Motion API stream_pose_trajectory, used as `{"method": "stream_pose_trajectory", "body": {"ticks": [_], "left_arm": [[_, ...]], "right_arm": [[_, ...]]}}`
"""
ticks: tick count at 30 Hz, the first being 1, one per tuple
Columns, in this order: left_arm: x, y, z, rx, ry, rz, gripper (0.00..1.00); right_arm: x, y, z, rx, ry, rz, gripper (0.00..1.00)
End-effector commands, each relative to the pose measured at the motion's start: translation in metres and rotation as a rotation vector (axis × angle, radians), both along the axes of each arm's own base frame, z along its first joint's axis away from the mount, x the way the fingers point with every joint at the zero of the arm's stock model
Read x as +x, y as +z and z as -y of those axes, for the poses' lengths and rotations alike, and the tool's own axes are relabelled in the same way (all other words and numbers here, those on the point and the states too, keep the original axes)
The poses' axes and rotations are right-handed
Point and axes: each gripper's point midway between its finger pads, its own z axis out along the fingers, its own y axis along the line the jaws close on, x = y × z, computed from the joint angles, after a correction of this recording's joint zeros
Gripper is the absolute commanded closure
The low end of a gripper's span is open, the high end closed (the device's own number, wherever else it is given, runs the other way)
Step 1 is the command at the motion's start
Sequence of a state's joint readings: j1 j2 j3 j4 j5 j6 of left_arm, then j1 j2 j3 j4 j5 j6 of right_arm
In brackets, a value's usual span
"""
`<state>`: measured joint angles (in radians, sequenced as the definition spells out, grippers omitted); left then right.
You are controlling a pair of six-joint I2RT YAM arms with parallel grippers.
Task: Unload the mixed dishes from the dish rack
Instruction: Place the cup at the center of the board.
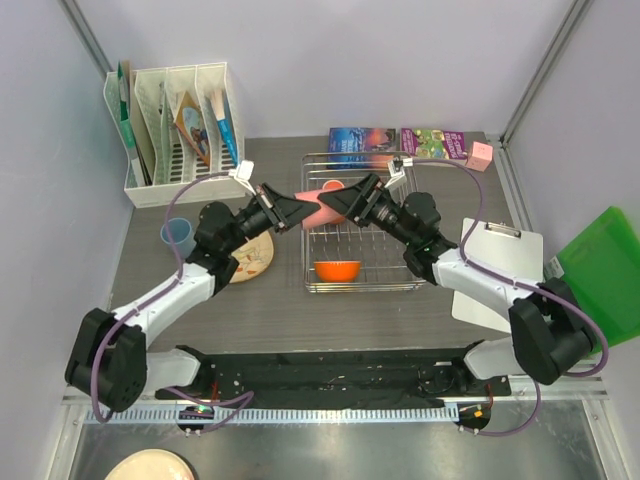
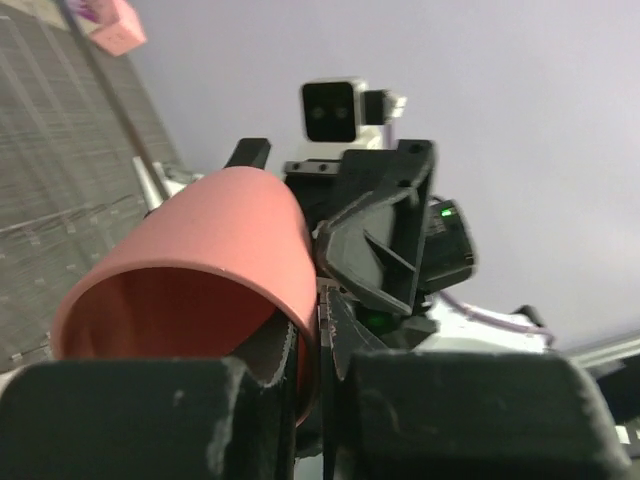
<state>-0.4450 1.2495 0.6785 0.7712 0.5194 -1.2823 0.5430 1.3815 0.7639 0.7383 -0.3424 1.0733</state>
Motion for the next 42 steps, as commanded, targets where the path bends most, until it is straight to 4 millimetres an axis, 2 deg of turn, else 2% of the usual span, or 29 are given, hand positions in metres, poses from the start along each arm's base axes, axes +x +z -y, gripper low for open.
{"method": "stream_pose_trajectory", "body": {"ticks": [1, 2, 3, 4, 5, 6, 7, 9, 10, 11, 12, 14, 15, 18, 19, 21, 22, 23, 25, 29, 32, 40, 42], "left_arm": [[0.008, -0.009, -0.011, 0.222, 0.084, 0.005, 1.00], [0.008, 0.010, -0.016, 0.246, 0.113, 0.034, 1.00], [0.017, 0.012, -0.026, 0.325, 0.179, 0.076, 1.00], [0.017, 0.006, -0.036, 0.411, 0.214, 0.011, 1.00], [0.018, 0.008, -0.046, 0.471, 0.254, 0.007, 1.00], [0.019, 0.004, -0.060, 0.560, 0.296, 0.014, 1.00], [0.021, 0.001, -0.073, 0.626, 0.348, -0.006, 1.00], [0.025, -0.004, -0.117, 0.784, 0.514, -0.092, 1.00], [0.026, -0.004, -0.133, 0.830, 0.576, -0.124, 1.00], [0.022, -0.016, -0.157, 0.919, 0.646, -0.191, 1.00], [0.025, -0.012, -0.174, 0.943, 0.703, -0.213, 1.00], [0.024, -0.021, -0.199, 1.013, 0.773, -0.280, 1.00], [0.021, -0.030, -0.216, 1.052, 0.794, -0.350, 1.00], [0.019, -0.043, -0.242, 1.131, 0.868, -0.440, 1.00], [0.024, -0.045, -0.251, 1.145, 0.895, -0.465, 1.00], [0.030, -0.046, -0.260, 1.156, 0.924, -0.500, 1.00], [0.035, -0.035, -0.267, 1.140, 0.954, -0.506, 1.00], [0.043, -0.041, -0.269, 1.156, 0.951, -0.537, 1.00], [0.052, -0.025, -0.274, 1.153, 0.977, -0.540, 1.00], [0.069, -0.027, -0.287, 1.162, 0.998, -0.601, 1.00], [0.075, -0.031, -0.292, 1.149, 0.998, -0.617, 1.00], [0.092, -0.067, -0.305, 1.108, 0.962, -0.719, 1.00], [0.094, -0.071, -0.317, 1.107, 0.980, -0.752, 1.00]], "right_arm": [[0.013, -0.002, 0.023, -0.285, -0.147, 0.069, 0.00], [0.021, -0.003, 0.035, -0.335, -0.219, 0.059, 0.00], [0.020, -0.003, 0.046, -0.398, -0.261, 0.033, 0.00], [0.030, -0.004, 0.067, -0.482, -0.370, 0.043, 0.00], [0.033, -0.004, 0.080, -0.528, -0.430, 0.028, 0.01], [0.028, -0.012, 0.094, -0.601, -0.463, -0.006, 0.00], [0.030, -0.005, 0.104, -0.630, -0.508, -0.004, 0.00], [0.026, -0.002, 0.129, -0.700, -0.602, -0.007, 0.00], [0.024, -0.002, 0.136, -0.713, -0.624, -0.007, 0.00], [0.021, -0.002, 0.140, -0.721, -0.636, -0.001, 0.01], [0.019, -0.003, 0.144, -0.727, -0.648, -0.001, 0.00], [0.012, -0.004, 0.150, -0.720, -0.658, 0.003, 0.00], [0.008, -0.013, 0.151, -0.731, -0.651, -0.006, 0.00], [0.002, -0.020, 0.153, -0.726, -0.645, -0.014, 0.00], [0.000, -0.030, 0.154, -0.737, -0.638, -0.027, 0.00], [-0.002, -0.037, 0.153, -0.733, -0.627, -0.036, 0.00], [-0.003, -0.038, 0.150, -0.725, -0.610, -0.036, 0.00], [-0.004, -0.039, 0.148, -0.722, -0.600, -0.036, 0.00], [-0.005, -0.040, 0.144, -0.714, -0.579, -0.037, 0.00], [-0.006, -0.040, 0.142, -0.712, -0.567, -0.030, 0.00], [-0.005, -0.041, 0.146, -0.724, -0.582, -0.028, 0.00], [-0.002, -0.048, 0.140, -0.732, -0.559, -0.037, 0.00], [-0.003, -0.048, 0.140, -0.732, -0.556, -0.038, 0.00]]}}
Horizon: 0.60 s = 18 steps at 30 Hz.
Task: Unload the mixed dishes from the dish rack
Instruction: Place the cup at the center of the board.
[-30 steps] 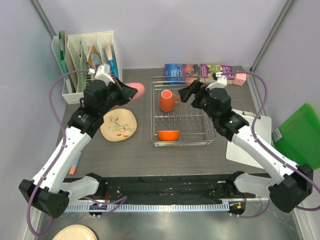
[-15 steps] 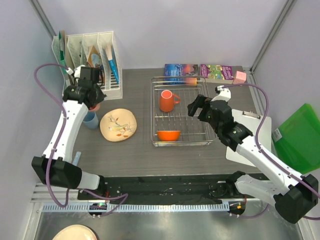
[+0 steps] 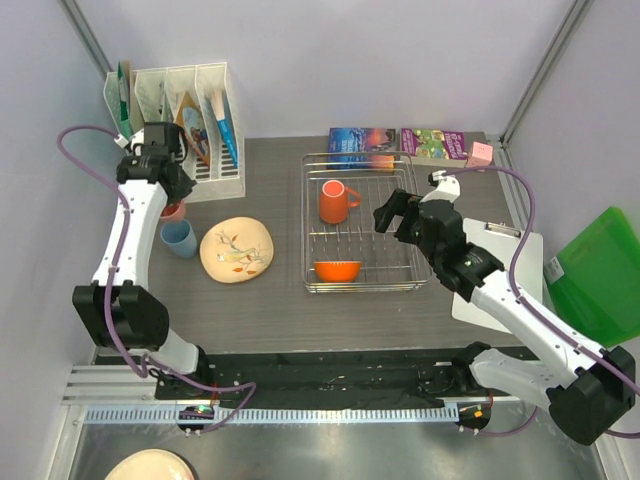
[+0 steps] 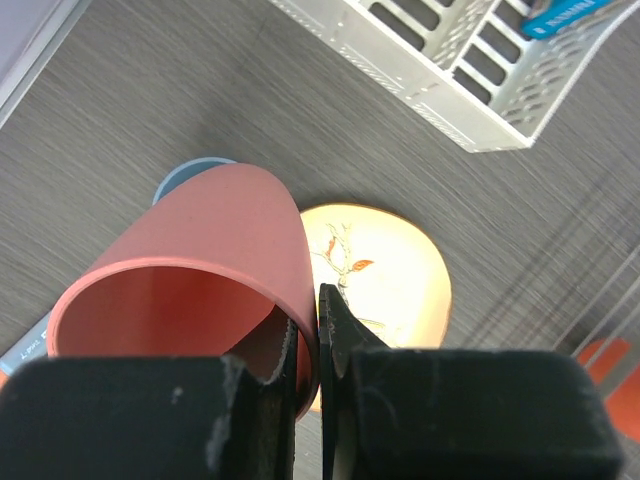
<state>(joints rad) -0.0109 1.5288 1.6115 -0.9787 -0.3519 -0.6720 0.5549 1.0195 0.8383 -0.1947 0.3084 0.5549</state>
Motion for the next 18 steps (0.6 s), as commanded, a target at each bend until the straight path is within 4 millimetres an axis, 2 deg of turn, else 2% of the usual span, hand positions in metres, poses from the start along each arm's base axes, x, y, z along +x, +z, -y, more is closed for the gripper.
{"method": "stream_pose_trajectory", "body": {"ticks": [1, 7, 11, 15, 18], "left_arm": [[0.010, -0.007, -0.012, -0.026, 0.029, -0.006, 1.00], [0.012, -0.030, -0.015, -0.056, 0.051, -0.028, 1.00], [0.009, -0.053, -0.017, -0.082, 0.069, -0.035, 1.00], [0.008, -0.067, -0.018, -0.091, 0.079, -0.043, 1.00], [0.010, -0.070, -0.020, -0.094, 0.082, -0.049, 1.00]], "right_arm": [[0.003, 0.011, -0.006, 0.017, 0.015, 0.039, 0.00], [0.004, 0.007, -0.006, 0.013, 0.014, 0.031, 0.00], [0.004, 0.003, -0.007, 0.008, 0.018, 0.021, 0.00], [0.005, -0.001, -0.009, 0.010, 0.025, 0.010, 0.00], [0.005, -0.001, -0.009, 0.009, 0.024, 0.009, 0.00]]}}
